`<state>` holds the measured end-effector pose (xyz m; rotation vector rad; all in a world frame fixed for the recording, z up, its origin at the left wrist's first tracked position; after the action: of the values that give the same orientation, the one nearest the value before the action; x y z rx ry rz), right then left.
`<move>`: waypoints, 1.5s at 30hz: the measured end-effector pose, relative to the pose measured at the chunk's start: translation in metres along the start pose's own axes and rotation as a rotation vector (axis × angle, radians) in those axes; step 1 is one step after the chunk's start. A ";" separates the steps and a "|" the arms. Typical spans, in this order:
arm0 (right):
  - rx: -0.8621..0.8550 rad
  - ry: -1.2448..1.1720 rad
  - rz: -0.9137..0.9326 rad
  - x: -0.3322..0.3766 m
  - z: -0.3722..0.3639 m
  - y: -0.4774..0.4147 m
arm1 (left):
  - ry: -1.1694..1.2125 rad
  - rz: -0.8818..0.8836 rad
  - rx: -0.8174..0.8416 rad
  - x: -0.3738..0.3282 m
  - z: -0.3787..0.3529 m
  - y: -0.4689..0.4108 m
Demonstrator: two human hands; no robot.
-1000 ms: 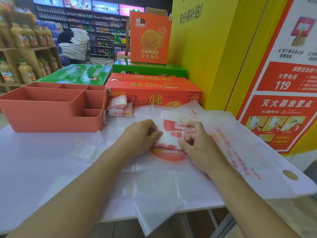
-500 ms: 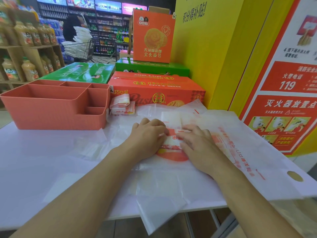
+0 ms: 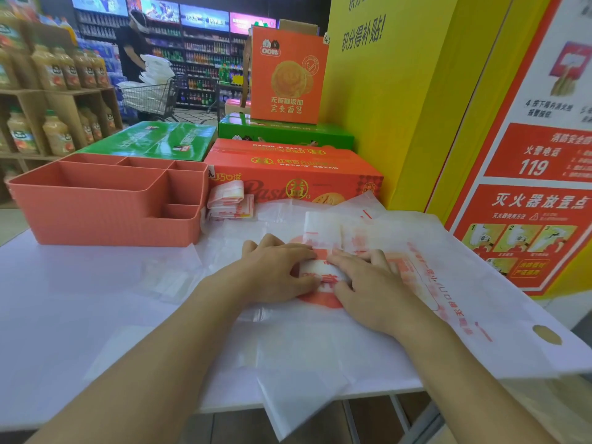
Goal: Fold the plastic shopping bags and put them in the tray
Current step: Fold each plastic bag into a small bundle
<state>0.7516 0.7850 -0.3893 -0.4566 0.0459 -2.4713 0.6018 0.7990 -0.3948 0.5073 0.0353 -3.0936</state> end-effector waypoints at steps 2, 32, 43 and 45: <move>-0.035 -0.043 0.004 0.000 0.001 0.002 | 0.029 -0.016 0.001 0.001 0.002 0.002; -0.396 -0.342 -0.062 -0.038 0.006 -0.006 | 0.421 0.084 -0.086 0.018 0.011 -0.010; -0.390 -0.250 -0.075 -0.034 0.005 -0.007 | 0.301 0.124 -0.159 0.012 0.011 -0.008; -0.382 -0.221 -0.079 -0.036 0.002 -0.009 | 0.270 0.122 -0.162 0.010 0.009 -0.007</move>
<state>0.7743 0.8136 -0.3970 -0.9066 0.4217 -2.4758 0.5893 0.8062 -0.3894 0.8771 0.2438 -2.8500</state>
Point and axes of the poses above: each hand's wrist, its own y-axis away from the middle knuckle, its own z-axis out of the back of the hand, x = y × z, the point moved 8 cm from there along -y, towards the middle knuckle, and after that the axes turned 14 degrees about z, right-handed, at the moved point
